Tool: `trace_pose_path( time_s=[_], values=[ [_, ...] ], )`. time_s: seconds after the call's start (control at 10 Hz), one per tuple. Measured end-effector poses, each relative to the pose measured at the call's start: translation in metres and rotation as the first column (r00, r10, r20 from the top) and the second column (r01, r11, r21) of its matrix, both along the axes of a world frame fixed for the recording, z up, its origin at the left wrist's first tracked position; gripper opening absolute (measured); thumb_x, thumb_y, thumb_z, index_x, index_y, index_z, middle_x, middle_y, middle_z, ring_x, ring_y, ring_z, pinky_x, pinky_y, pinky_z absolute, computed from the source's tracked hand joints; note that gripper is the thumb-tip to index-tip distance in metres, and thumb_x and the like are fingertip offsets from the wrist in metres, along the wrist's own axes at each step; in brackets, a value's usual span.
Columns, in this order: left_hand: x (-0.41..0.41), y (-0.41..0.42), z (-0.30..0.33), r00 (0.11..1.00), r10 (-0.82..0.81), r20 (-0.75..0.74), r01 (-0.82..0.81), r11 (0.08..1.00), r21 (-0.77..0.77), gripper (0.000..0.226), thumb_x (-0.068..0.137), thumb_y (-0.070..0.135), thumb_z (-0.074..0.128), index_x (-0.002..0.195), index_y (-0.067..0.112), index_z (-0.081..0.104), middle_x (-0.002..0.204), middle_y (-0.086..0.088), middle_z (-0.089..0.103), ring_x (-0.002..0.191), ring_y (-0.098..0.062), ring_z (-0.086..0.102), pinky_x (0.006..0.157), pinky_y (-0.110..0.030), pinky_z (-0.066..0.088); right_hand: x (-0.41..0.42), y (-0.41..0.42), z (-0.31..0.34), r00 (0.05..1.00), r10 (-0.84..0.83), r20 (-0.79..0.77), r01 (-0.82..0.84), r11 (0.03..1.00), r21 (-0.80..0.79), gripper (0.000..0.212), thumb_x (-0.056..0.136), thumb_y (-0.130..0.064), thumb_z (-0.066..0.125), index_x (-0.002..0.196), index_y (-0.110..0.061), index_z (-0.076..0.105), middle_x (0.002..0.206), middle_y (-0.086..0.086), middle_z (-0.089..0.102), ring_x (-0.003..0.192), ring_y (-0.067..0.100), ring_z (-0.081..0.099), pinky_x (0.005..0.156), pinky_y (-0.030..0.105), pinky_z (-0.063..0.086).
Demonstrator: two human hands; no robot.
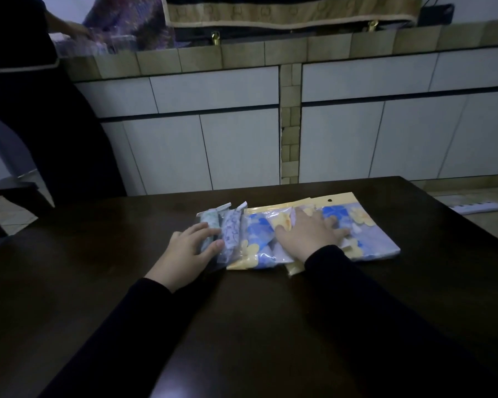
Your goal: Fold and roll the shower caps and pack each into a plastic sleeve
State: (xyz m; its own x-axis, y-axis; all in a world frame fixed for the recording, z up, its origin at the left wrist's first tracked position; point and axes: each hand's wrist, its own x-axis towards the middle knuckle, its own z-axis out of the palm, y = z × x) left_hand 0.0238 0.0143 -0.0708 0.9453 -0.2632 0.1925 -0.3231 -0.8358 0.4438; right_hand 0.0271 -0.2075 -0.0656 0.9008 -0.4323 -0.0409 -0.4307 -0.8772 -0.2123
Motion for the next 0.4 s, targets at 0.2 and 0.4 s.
trace_pose_path(
  time_s=[0.2, 0.4],
  values=[
    [0.023, 0.023, -0.003, 0.998, -0.012, -0.067, 0.015, 0.999, 0.037, 0.035, 0.095, 0.049, 0.045, 0.129, 0.044, 0.052, 0.152, 0.006, 0.036, 0.135, -0.022, 0.030, 0.113, -0.037, 0.022, 0.018, 0.012, -0.001, 1.000, 0.024, 0.010, -0.024, 1.000, 0.011, 0.067, 0.087, -0.063, 0.036, 0.145, -0.031, 0.029, 0.152, 0.014, 0.024, 0.135, 0.045, 0.023, 0.107, 0.063, 0.019],
    [0.027, 0.029, 0.003, 0.997, -0.042, 0.068, 0.037, 0.996, 0.077, 0.038, 0.093, 0.051, 0.046, 0.128, 0.039, 0.056, 0.147, 0.005, 0.043, 0.132, -0.022, 0.039, 0.112, -0.044, 0.032, 0.008, 0.001, 0.010, 0.982, 0.084, 0.169, -0.072, 0.994, -0.076, 0.070, 0.089, -0.069, 0.029, 0.147, -0.030, 0.029, 0.155, 0.009, 0.022, 0.141, 0.038, 0.021, 0.107, 0.059, 0.024]
  ],
)
